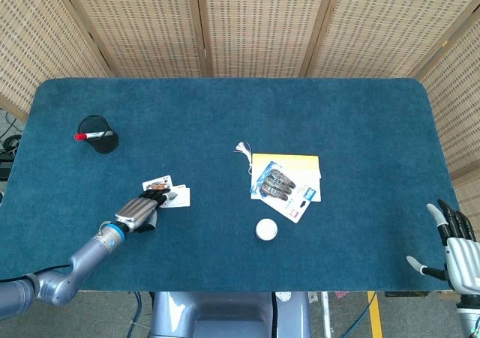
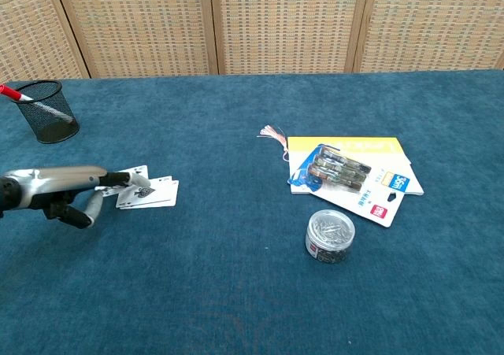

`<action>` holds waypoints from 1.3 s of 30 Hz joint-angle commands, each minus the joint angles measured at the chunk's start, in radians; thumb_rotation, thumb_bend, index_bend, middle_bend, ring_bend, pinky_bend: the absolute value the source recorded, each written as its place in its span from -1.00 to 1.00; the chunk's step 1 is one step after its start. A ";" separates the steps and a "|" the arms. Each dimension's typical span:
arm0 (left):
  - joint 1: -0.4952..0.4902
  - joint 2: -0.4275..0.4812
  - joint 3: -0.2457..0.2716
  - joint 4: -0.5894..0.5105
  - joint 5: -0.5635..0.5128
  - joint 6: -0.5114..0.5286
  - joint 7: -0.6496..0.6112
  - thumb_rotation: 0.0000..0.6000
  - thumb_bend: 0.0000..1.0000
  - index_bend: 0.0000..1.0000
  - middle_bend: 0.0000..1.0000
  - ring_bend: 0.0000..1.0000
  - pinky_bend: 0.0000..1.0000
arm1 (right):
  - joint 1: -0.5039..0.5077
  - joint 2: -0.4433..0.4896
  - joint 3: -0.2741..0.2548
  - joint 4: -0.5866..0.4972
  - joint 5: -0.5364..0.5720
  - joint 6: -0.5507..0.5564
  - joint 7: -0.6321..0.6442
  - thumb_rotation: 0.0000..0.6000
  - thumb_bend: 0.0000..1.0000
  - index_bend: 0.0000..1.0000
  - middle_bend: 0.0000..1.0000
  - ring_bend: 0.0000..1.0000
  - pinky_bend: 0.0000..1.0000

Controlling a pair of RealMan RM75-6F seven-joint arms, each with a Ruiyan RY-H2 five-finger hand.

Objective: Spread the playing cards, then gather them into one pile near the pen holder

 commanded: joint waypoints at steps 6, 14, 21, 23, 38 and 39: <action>0.018 0.030 0.003 0.056 -0.007 -0.011 -0.067 1.00 1.00 -1.00 -1.00 -1.00 -1.00 | 0.000 0.000 0.000 -0.002 0.001 0.000 -0.003 1.00 -0.69 -0.88 -1.00 -1.00 -1.00; 0.058 0.103 -0.019 0.012 0.085 0.068 -0.189 1.00 1.00 -1.00 -1.00 -1.00 -1.00 | 0.001 0.001 0.000 -0.004 0.002 -0.002 -0.006 1.00 -0.69 -0.88 -1.00 -1.00 -1.00; 0.056 0.123 -0.002 -0.060 0.189 0.096 -0.243 1.00 1.00 -1.00 -1.00 -1.00 -1.00 | 0.001 0.001 -0.001 -0.005 0.002 -0.002 -0.008 1.00 -0.69 -0.88 -1.00 -1.00 -1.00; 0.048 0.111 0.000 -0.065 0.196 0.089 -0.242 1.00 1.00 -1.00 -1.00 -1.00 -1.00 | 0.001 0.001 -0.001 -0.005 0.002 -0.002 -0.008 1.00 -0.69 -0.88 -1.00 -1.00 -1.00; -0.005 -0.029 0.013 -0.017 0.141 0.014 -0.181 1.00 1.00 -1.00 -1.00 -1.00 -1.00 | 0.003 0.007 -0.002 -0.006 0.005 -0.012 0.010 1.00 -0.69 -0.88 -1.00 -1.00 -1.00; -0.004 -0.024 0.016 -0.028 0.139 0.016 -0.171 1.00 1.00 -1.00 -1.00 -1.00 -1.00 | 0.003 0.008 -0.002 -0.006 0.005 -0.012 0.011 1.00 -0.69 -0.88 -1.00 -1.00 -1.00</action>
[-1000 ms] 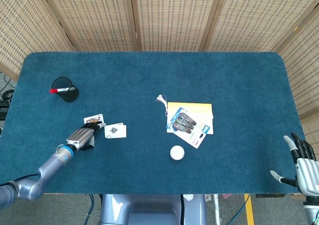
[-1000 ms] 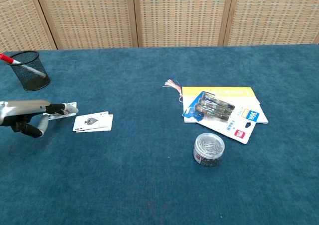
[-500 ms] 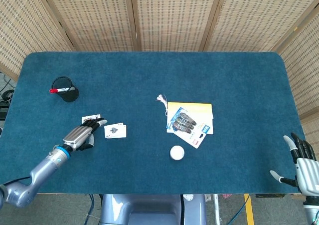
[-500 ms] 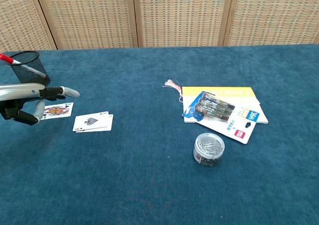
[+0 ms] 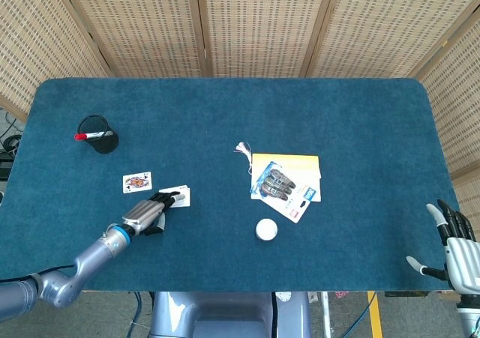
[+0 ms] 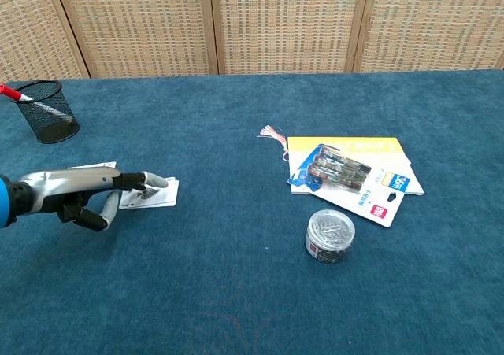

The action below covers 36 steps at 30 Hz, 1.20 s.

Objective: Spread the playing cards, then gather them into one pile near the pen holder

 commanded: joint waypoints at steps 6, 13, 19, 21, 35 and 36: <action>0.004 0.039 0.039 -0.089 0.011 0.007 0.054 1.00 1.00 -1.00 -1.00 -1.00 -1.00 | 0.000 0.001 -0.001 -0.001 0.000 -0.001 -0.001 1.00 -0.69 -0.88 -1.00 -1.00 -1.00; 0.002 0.074 0.082 -0.165 0.038 -0.003 0.093 1.00 1.00 -1.00 -1.00 -1.00 -1.00 | 0.000 0.001 -0.001 -0.002 0.001 -0.001 -0.004 1.00 -0.69 -0.88 -1.00 -1.00 -1.00; 0.010 0.104 0.116 -0.234 0.072 0.013 0.130 1.00 1.00 -1.00 -1.00 -1.00 -1.00 | 0.000 0.001 -0.001 -0.003 0.002 -0.001 -0.006 1.00 -0.69 -0.88 -1.00 -1.00 -1.00; 0.016 0.114 0.122 -0.254 0.087 0.032 0.138 1.00 1.00 -1.00 -1.00 -1.00 -1.00 | 0.000 0.001 -0.001 -0.003 0.001 -0.001 -0.005 1.00 -0.69 -0.88 -1.00 -1.00 -1.00; 0.075 0.070 -0.025 -0.169 -0.023 0.275 0.267 1.00 -0.14 -0.98 -1.00 -1.00 -1.00 | 0.000 0.002 -0.002 -0.002 -0.001 -0.001 -0.001 1.00 -0.69 -0.88 -1.00 -1.00 -1.00; 0.068 0.059 -0.037 -0.157 -0.058 0.266 0.286 1.00 -0.16 -0.96 -1.00 -1.00 -1.00 | 0.000 0.002 -0.002 -0.002 -0.001 -0.001 0.000 1.00 -0.69 -0.88 -1.00 -1.00 -1.00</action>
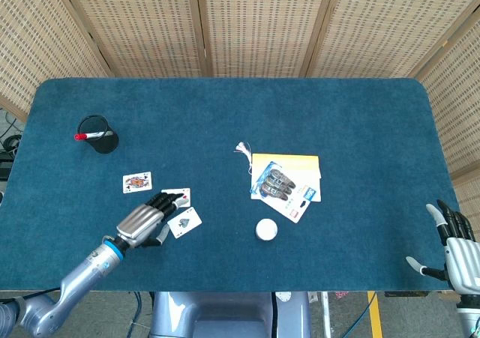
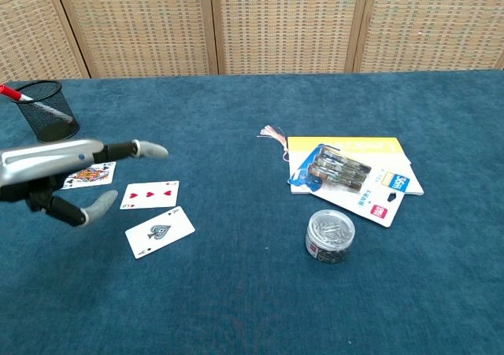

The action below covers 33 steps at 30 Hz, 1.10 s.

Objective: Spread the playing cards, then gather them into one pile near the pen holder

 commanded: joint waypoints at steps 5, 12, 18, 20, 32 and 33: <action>-0.060 -0.094 -0.118 0.138 -0.313 -0.069 0.202 1.00 -0.15 -0.86 -1.00 -1.00 -1.00 | 0.001 0.001 0.000 0.000 0.002 -0.003 0.002 1.00 -0.69 -0.88 -1.00 -1.00 -1.00; -0.099 -0.166 -0.128 0.198 -0.434 -0.090 0.290 1.00 -0.15 -0.78 -1.00 -1.00 -1.00 | 0.002 0.003 -0.001 -0.001 0.002 -0.007 0.006 1.00 -0.69 -0.88 -1.00 -1.00 -1.00; -0.119 -0.189 -0.128 0.217 -0.478 -0.099 0.323 1.00 -0.16 -0.68 -1.00 -1.00 -1.00 | 0.003 0.005 -0.002 -0.001 0.002 -0.010 0.013 1.00 -0.69 -0.88 -1.00 -1.00 -1.00; -0.123 -0.190 -0.126 0.216 -0.488 -0.097 0.334 1.00 -0.19 -0.67 -1.00 -1.00 -1.00 | 0.004 0.007 -0.002 -0.001 0.002 -0.011 0.015 1.00 -0.69 -0.88 -1.00 -1.00 -1.00; -0.136 -0.217 -0.116 0.240 -0.545 -0.078 0.385 1.00 -0.42 -0.59 -1.00 -1.00 -1.00 | 0.004 0.008 -0.003 -0.002 0.001 -0.013 0.018 1.00 -0.69 -0.88 -1.00 -1.00 -1.00; -0.138 -0.221 -0.115 0.245 -0.549 -0.079 0.388 1.00 -0.41 -0.58 -1.00 -1.00 -1.00 | 0.004 0.008 -0.003 -0.002 0.001 -0.014 0.018 1.00 -0.69 -0.88 -1.00 -1.00 -1.00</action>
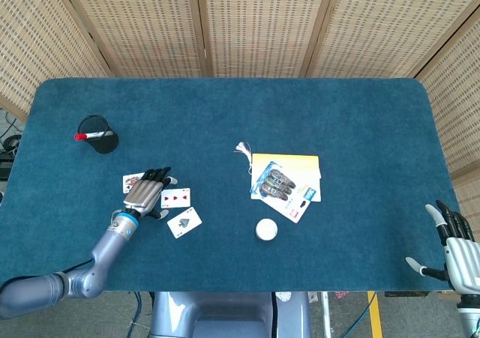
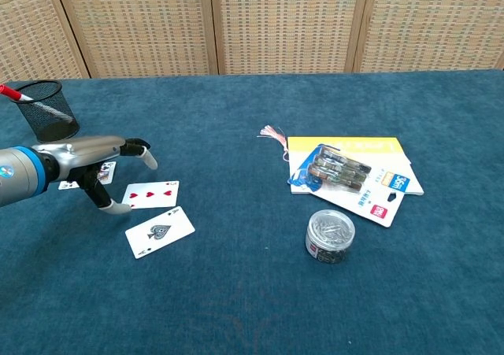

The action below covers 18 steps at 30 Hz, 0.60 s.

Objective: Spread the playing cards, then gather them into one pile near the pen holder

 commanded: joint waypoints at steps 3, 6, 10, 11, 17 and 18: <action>-0.007 -0.015 0.004 0.017 -0.013 -0.001 0.012 1.00 -0.41 -0.57 -1.00 -1.00 -1.00 | 0.000 0.000 0.000 0.000 0.000 0.000 0.001 1.00 -0.69 -0.88 -1.00 -1.00 -1.00; -0.009 -0.023 0.003 0.024 -0.016 0.002 0.013 1.00 -0.41 -0.52 -1.00 -1.00 -1.00 | 0.000 0.001 0.000 -0.001 0.000 -0.001 0.003 1.00 -0.69 -0.88 -1.00 -1.00 -1.00; -0.013 -0.033 0.001 0.032 -0.026 0.003 0.018 1.00 -0.40 -0.48 -1.00 -1.00 -1.00 | 0.000 0.001 -0.001 0.000 0.000 -0.001 0.005 1.00 -0.69 -0.88 -1.00 -1.00 -1.00; -0.015 -0.035 0.001 0.035 -0.031 0.001 0.020 1.00 -0.40 -0.47 -1.00 -1.00 -1.00 | 0.000 0.001 -0.001 0.000 -0.001 -0.001 0.006 1.00 -0.69 -0.88 -1.00 -1.00 -1.00; -0.026 -0.054 -0.002 0.063 -0.057 -0.004 0.035 1.00 -0.38 -0.46 -1.00 -1.00 -1.00 | 0.000 0.002 -0.001 0.001 -0.001 -0.002 0.009 1.00 -0.68 -0.88 -1.00 -1.00 -1.00; -0.027 -0.058 -0.002 0.068 -0.059 -0.006 0.036 1.00 -0.38 -0.46 -1.00 -1.00 -1.00 | 0.001 0.002 -0.002 0.001 -0.001 -0.002 0.009 1.00 -0.68 -0.88 -1.00 -1.00 -1.00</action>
